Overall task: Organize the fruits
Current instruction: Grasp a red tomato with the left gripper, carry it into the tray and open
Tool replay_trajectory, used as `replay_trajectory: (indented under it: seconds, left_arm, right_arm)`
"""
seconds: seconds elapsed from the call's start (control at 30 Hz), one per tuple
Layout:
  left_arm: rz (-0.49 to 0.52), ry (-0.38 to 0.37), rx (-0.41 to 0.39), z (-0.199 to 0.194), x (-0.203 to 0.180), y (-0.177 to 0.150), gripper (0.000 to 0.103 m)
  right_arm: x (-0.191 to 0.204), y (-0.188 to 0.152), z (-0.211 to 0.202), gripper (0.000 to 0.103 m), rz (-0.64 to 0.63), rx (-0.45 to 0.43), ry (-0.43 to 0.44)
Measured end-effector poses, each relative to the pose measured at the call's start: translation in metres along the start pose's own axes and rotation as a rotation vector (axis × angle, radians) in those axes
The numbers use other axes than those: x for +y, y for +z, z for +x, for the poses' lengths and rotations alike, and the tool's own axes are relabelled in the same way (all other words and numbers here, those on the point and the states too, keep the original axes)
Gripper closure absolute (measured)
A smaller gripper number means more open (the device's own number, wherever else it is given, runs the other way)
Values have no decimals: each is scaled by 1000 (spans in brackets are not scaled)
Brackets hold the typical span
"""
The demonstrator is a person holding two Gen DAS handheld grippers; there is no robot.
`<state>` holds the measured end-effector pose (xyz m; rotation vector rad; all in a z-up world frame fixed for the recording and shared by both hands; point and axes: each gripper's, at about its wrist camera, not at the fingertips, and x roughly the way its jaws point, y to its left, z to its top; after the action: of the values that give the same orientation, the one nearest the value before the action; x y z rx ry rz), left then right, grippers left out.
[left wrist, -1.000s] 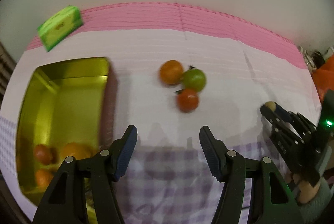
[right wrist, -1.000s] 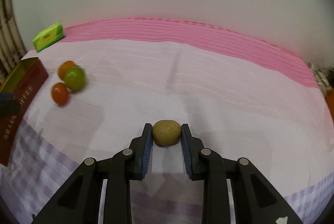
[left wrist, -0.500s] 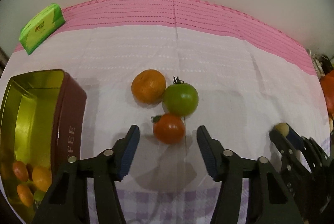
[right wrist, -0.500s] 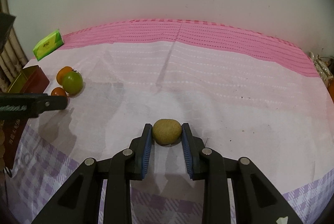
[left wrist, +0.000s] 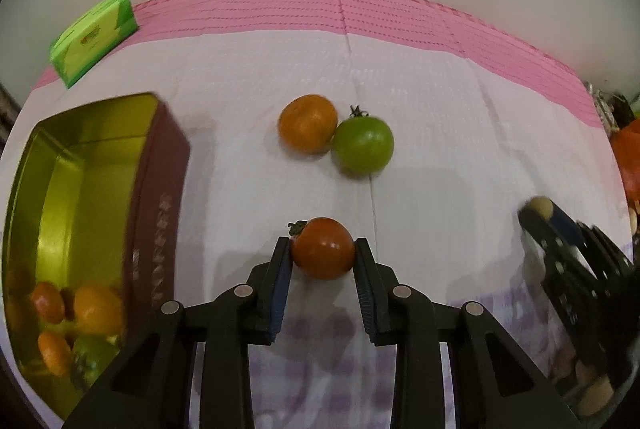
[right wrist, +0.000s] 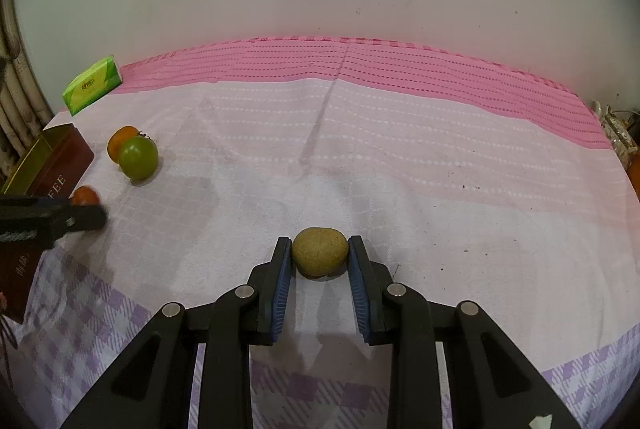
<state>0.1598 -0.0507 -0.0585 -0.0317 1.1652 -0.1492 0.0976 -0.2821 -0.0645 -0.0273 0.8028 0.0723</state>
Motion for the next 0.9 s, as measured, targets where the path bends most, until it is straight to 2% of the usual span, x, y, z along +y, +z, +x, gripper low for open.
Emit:
replay_trajectory:
  seconds: [0.23, 0.37, 0.57, 0.67, 0.9]
  left_arm:
    - [6, -6, -73, -47, 28, -8, 71]
    - [-16, 69, -112, -68, 70, -8, 71]
    - [-108, 158, -85, -62, 138, -6, 71]
    - [-128, 178, -51, -50, 162, -8, 71]
    - [-150, 183, 5, -26, 186, -20, 71]
  right_arm:
    - [3, 1, 2, 76, -8, 2, -10]
    - [3, 1, 2, 77, -12, 2, -13]
    - [4, 0, 2, 77, -14, 2, -15]
    - [4, 0, 2, 77, -14, 1, -16]
    - [4, 0, 2, 77, -17, 1, -19]
